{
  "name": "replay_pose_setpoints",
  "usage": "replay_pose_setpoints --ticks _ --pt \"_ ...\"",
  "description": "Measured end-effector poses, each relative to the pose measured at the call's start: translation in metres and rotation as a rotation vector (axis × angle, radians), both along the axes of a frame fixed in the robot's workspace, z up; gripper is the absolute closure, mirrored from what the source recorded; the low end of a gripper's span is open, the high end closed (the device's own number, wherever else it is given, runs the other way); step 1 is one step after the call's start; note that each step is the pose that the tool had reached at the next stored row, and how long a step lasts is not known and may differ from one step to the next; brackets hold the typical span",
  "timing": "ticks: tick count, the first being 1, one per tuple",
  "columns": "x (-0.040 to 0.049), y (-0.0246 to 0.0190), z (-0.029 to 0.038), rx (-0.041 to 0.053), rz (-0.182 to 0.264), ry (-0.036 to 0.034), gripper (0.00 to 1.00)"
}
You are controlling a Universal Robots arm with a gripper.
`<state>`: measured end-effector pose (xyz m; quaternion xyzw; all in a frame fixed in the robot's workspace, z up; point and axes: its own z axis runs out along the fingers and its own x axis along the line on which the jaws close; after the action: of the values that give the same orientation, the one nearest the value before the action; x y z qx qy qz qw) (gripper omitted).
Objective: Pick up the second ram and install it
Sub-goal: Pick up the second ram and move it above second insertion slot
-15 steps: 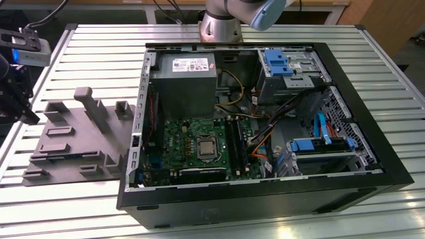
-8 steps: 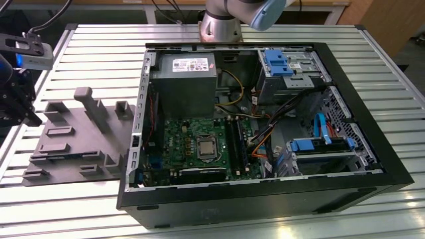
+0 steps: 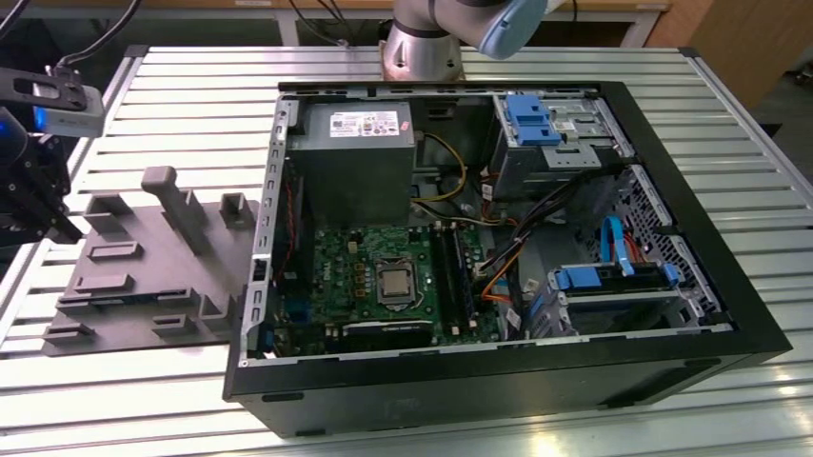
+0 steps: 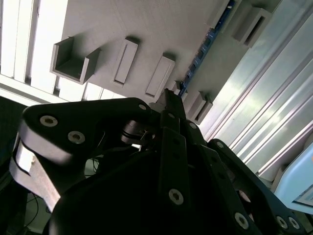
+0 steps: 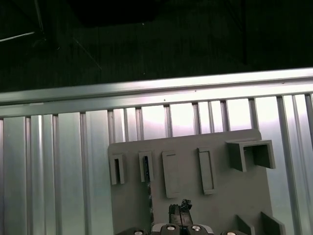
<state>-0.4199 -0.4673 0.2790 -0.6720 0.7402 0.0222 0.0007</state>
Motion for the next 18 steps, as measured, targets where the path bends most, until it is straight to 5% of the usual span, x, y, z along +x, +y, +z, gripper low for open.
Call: replay_pose_setpoints --ticks 18 --pt "0.0 0.0 -0.0063 0.0 0.001 -0.0001 0.89"
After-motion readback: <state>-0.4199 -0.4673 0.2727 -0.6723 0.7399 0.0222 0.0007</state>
